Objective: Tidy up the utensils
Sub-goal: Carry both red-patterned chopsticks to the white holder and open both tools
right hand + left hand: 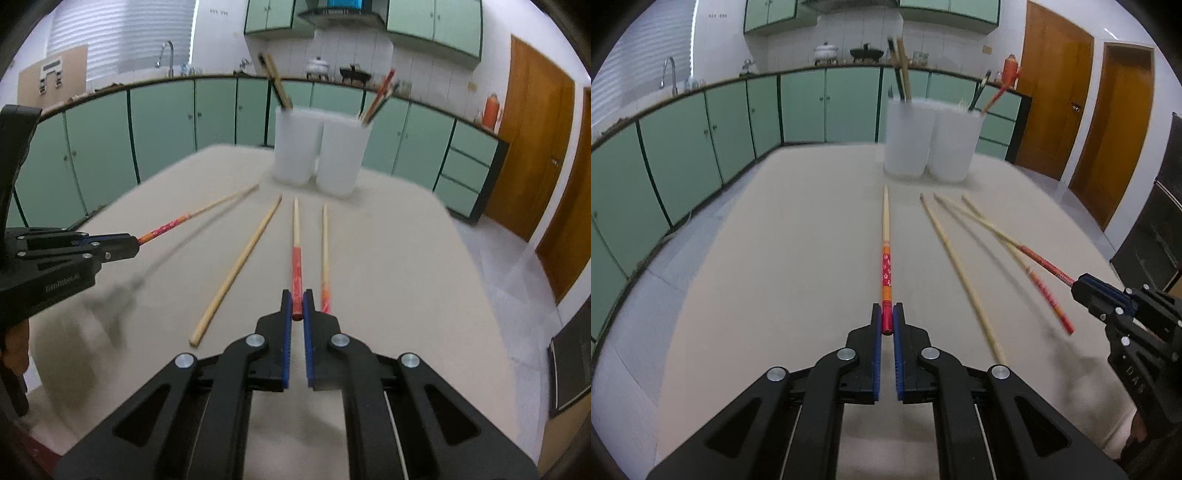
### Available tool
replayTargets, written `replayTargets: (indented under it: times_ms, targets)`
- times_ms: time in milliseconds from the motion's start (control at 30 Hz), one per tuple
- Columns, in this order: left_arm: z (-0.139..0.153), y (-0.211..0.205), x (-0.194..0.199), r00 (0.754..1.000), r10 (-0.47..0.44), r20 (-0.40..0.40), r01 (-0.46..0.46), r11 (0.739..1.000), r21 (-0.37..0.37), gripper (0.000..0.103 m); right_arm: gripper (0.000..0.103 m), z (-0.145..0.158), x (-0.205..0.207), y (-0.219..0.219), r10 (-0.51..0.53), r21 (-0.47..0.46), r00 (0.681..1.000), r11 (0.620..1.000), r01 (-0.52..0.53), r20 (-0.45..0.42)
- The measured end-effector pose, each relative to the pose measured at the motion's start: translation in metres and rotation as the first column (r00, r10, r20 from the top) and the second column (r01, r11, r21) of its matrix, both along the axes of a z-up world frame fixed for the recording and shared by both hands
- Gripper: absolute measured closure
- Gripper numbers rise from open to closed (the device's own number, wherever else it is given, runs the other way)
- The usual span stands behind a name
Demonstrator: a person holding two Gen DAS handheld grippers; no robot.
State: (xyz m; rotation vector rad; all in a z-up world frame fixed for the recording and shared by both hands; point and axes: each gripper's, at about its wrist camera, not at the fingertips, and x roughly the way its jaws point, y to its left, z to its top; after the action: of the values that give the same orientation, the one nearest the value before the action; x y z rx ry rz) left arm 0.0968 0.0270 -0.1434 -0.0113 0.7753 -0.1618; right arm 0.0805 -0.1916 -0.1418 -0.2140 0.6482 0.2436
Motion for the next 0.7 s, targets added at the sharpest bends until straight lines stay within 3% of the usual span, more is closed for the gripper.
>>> replayTargets:
  times_ms: [133, 367, 500, 700]
  targets:
    - [0.037, 0.002, -0.004, 0.997, -0.01, 0.079, 0.009, 1.0, 0.01, 0.097, 0.098, 0.029, 0.002, -0.008, 0.037, 0.019, 0.998, 0.999, -0.038, 0.047]
    - [0.102, 0.004, 0.002, 0.975, -0.038, 0.22, 0.043, 0.999, -0.016, 0.097, 0.098, 0.087, 0.02, -0.026, 0.086, 0.133, 0.992, 0.986, -0.099, 0.097]
    - [0.122, 0.001, 0.018, 0.967, -0.049, 0.248, 0.061, 0.997, -0.038, 0.097, 0.098, 0.12, 0.037, -0.037, 0.093, 0.195, 0.989, 0.974, -0.114, 0.115]
    - [0.146, -0.005, 0.038, 0.96, -0.078, 0.269, 0.094, 0.994, -0.049, 0.097, 0.098, 0.154, 0.073, -0.044, 0.131, 0.255, 0.989, 0.956, -0.146, 0.072]
